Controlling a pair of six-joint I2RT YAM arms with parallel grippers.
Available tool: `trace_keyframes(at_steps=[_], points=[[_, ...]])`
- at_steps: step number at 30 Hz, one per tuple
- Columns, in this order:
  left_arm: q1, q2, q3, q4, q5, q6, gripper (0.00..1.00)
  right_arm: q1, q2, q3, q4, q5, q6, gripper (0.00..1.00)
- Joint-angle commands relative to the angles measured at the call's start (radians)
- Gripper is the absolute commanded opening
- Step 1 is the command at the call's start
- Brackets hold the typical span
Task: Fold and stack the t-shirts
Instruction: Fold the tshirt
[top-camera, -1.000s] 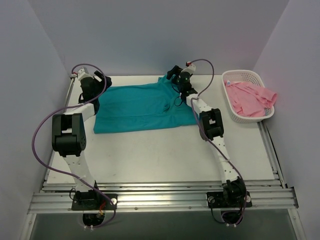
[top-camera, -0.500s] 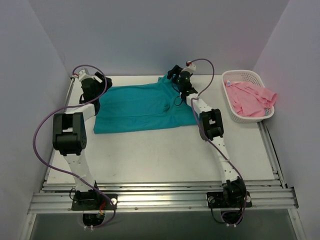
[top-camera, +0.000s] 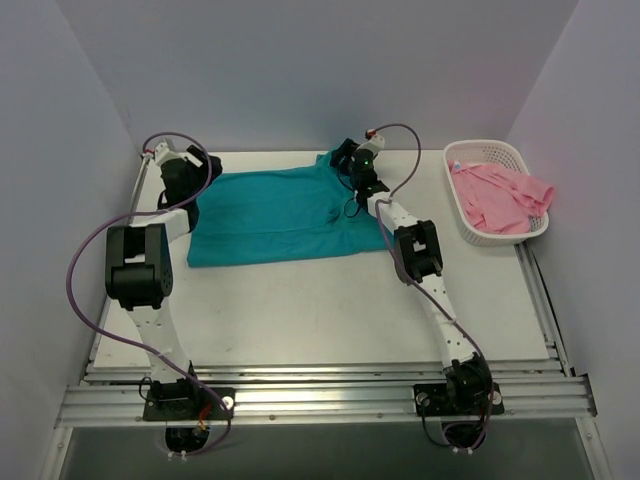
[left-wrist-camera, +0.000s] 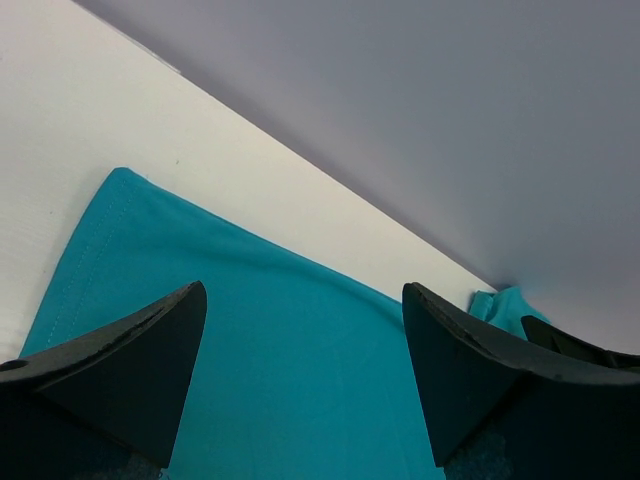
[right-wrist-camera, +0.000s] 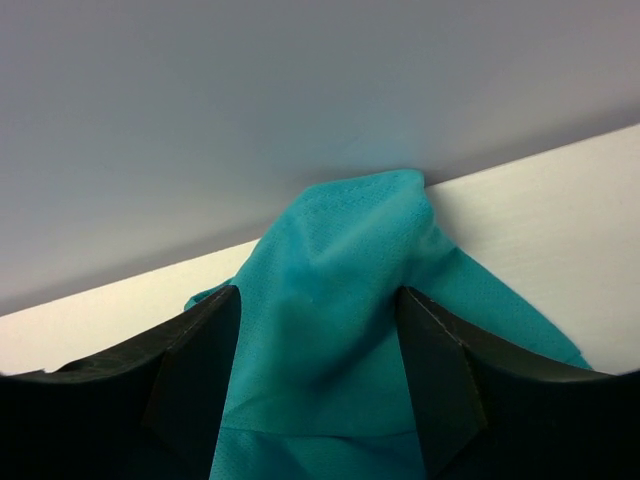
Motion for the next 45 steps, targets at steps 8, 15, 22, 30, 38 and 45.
trace_keyframes(at_steps=[8, 15, 22, 30, 38, 45], points=[[0.019, 0.026, -0.017, 0.082, 0.043, -0.016, 0.88, 0.011, 0.017, 0.052, 0.033, 0.036, 0.001, 0.48], [0.026, 0.045, -0.019, 0.098, 0.05, -0.019, 0.88, 0.008, 0.048, 0.089, 0.039, 0.037, 0.001, 0.14], [0.035, 0.065, -0.016, 0.104, 0.06, -0.022, 0.88, 0.006, 0.039, 0.083, 0.047, 0.053, -0.013, 0.0], [0.05, 0.048, -0.009, 0.083, 0.06, -0.016, 0.88, -0.001, -0.069, -0.043, 0.086, 0.053, -0.04, 0.0], [0.125, 0.147, 0.138, -0.02, 0.106, -0.105, 0.89, -0.005, -0.17, -0.136, 0.106, 0.05, -0.063, 0.0], [0.159, 0.325, 0.424, -0.229, 0.132, -0.16, 0.89, -0.012, -0.228, -0.227, 0.134, 0.033, -0.057, 0.0]])
